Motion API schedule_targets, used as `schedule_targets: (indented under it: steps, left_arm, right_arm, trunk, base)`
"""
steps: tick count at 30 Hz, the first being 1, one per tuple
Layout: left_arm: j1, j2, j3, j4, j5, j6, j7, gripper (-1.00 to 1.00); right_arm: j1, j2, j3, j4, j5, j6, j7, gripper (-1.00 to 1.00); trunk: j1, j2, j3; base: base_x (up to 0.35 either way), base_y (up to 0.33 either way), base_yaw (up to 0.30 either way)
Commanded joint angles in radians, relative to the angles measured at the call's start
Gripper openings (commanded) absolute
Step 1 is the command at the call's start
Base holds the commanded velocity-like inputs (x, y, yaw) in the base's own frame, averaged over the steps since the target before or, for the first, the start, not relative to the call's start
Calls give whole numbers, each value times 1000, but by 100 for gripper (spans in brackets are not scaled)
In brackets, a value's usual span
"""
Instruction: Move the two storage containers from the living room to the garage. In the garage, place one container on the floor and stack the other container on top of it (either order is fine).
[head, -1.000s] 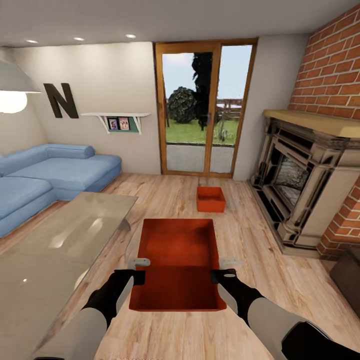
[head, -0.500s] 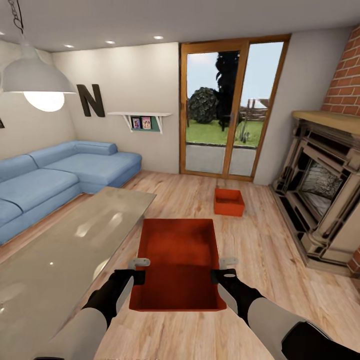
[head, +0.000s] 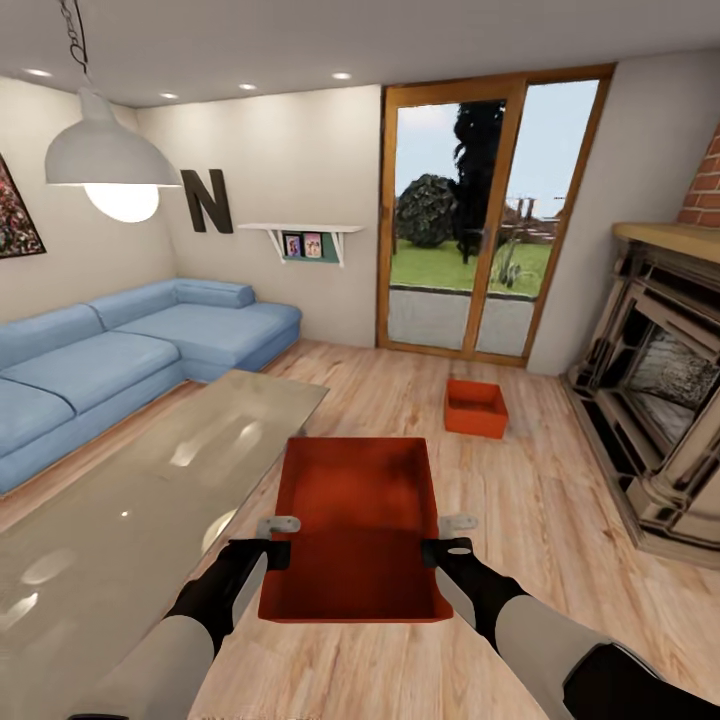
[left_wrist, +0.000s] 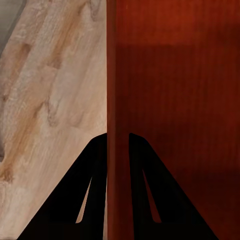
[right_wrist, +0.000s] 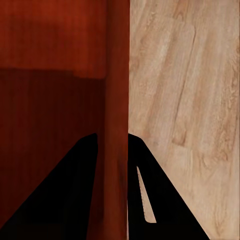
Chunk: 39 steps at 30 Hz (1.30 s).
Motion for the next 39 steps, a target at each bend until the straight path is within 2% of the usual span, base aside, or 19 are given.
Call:
schedule_targets:
  steps: [1, 39]
  left_arm:
    - [-1, -2, 10, -25, -45, -17, 13, -100]
    - [-1, -1, 9, -25, -45, -18, 13, -100]
  right_arm:
    - [0, 0, 14, 1, -17, 7, -8, -100]
    - [0, 0, 15, 1, -17, 7, -8, -100]
  trunk:
    - [1, -2, -2]
    - [1, -2, -2]
  base:
    - [0, 0, 265]
    - [0, 0, 276]
